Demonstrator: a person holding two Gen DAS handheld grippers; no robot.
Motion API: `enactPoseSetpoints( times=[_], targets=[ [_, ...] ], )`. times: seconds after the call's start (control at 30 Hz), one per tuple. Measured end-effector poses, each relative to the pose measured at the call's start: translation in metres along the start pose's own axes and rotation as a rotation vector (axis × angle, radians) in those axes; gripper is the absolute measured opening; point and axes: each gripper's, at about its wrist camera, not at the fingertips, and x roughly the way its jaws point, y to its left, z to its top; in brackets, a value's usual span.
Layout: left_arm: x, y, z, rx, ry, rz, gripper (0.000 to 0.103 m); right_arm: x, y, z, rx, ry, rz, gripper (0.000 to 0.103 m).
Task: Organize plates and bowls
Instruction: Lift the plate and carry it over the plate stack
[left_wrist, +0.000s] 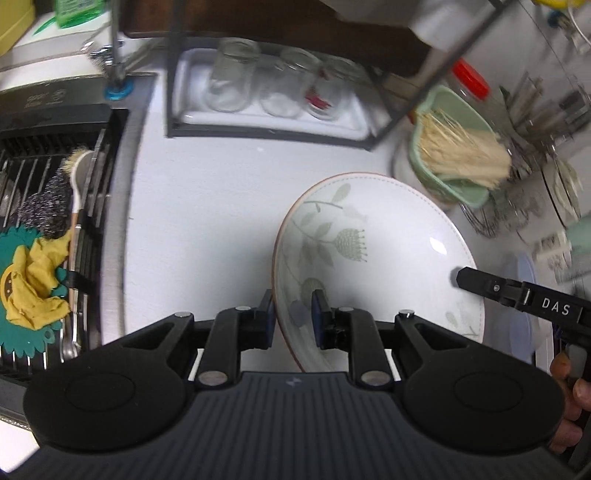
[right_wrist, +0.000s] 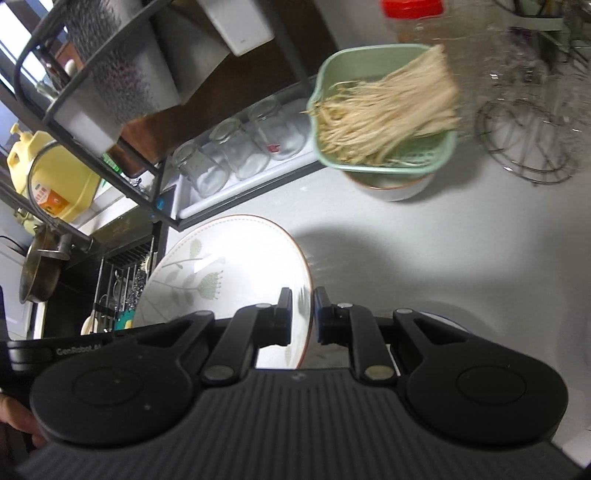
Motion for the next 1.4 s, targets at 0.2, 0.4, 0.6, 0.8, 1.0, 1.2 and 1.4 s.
enactPoseSetpoints(
  times=[0.2, 0.4, 0.6, 0.8, 1.0, 1.2, 1.4],
  targets=[
    [0.007, -0.032, -0.018, 0.069, 0.032, -0.006, 0.023, -0.023, -0.03, -0.02, 0.046, -0.01, -0.026, 0.015],
    [0.016, -0.056, -0.04, 0.121, 0.054, -0.016, 0.023, -0.041, -0.06, -0.042, 0.107, -0.022, -0.017, 0.015],
    [0.021, -0.073, -0.054, 0.179, 0.065, 0.019, 0.023, -0.048, -0.08, -0.062, 0.138, -0.025, -0.009, 0.015],
    [0.032, -0.077, -0.063, 0.198, 0.079, 0.043, 0.023, -0.04, -0.092, -0.079, 0.137, -0.024, -0.005, 0.015],
    [0.042, -0.077, -0.063, 0.18, 0.089, 0.071, 0.023, -0.032, -0.097, -0.08, 0.12, -0.019, 0.017, 0.015],
    [0.049, -0.088, -0.062, 0.222, 0.094, 0.119, 0.023, -0.027, -0.103, -0.08, 0.108, -0.017, 0.024, 0.015],
    [0.054, -0.092, -0.065, 0.241, 0.107, 0.138, 0.023, -0.025, -0.107, -0.083, 0.113, -0.028, 0.024, 0.015]
  ],
)
